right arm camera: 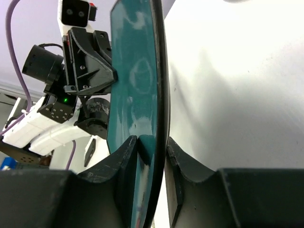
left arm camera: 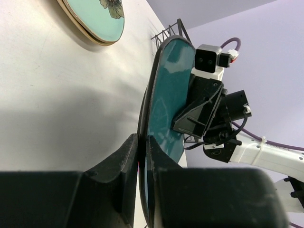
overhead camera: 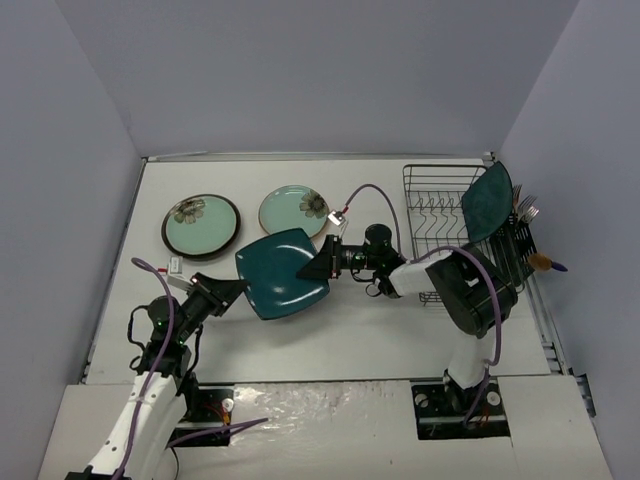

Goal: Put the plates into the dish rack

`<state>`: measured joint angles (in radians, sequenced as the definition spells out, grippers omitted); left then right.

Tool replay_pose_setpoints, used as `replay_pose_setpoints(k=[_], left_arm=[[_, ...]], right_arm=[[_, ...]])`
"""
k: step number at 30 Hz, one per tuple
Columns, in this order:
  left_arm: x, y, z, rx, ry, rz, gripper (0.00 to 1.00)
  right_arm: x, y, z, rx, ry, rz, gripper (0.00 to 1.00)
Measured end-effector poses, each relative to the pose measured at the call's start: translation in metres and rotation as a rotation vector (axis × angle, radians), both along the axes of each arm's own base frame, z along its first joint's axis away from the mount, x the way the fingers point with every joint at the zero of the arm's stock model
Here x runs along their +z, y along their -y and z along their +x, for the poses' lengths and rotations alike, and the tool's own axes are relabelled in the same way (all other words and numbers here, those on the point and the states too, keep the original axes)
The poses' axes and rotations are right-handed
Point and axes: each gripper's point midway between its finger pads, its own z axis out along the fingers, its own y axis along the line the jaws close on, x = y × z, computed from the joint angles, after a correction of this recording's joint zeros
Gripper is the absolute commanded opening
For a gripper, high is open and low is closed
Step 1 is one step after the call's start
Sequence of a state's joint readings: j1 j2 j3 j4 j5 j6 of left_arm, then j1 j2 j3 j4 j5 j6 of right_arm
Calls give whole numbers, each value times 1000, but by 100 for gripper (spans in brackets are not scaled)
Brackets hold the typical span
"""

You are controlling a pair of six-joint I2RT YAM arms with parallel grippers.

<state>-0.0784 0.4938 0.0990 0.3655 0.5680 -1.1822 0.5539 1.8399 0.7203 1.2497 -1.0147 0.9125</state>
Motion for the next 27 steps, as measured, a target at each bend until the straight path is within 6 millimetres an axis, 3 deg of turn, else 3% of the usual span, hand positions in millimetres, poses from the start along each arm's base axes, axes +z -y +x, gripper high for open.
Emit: replay_pose_setpoints(k=[4,8,14,17,21,27], left_arm=[[-1,2,-3,-23,6,24,38],[8,1,-1,-28,16,74,53],[34,-2,3,-22,58,145,88],[47,-8,6,-7,56,219,97],[72,-22,12,31,64,360,97],[96,-66,21,150,-1,666,97]], right_arm=[[18,5,0,-14,64,-9,0],[30,17,10,-68,158,-92,0],[46,43,40,-211,274,-304,0],[58,66,55,-301,327,-443,0],[87,114,79,-468,397,-620,0],[134,199,114,-741,508,-906,0]])
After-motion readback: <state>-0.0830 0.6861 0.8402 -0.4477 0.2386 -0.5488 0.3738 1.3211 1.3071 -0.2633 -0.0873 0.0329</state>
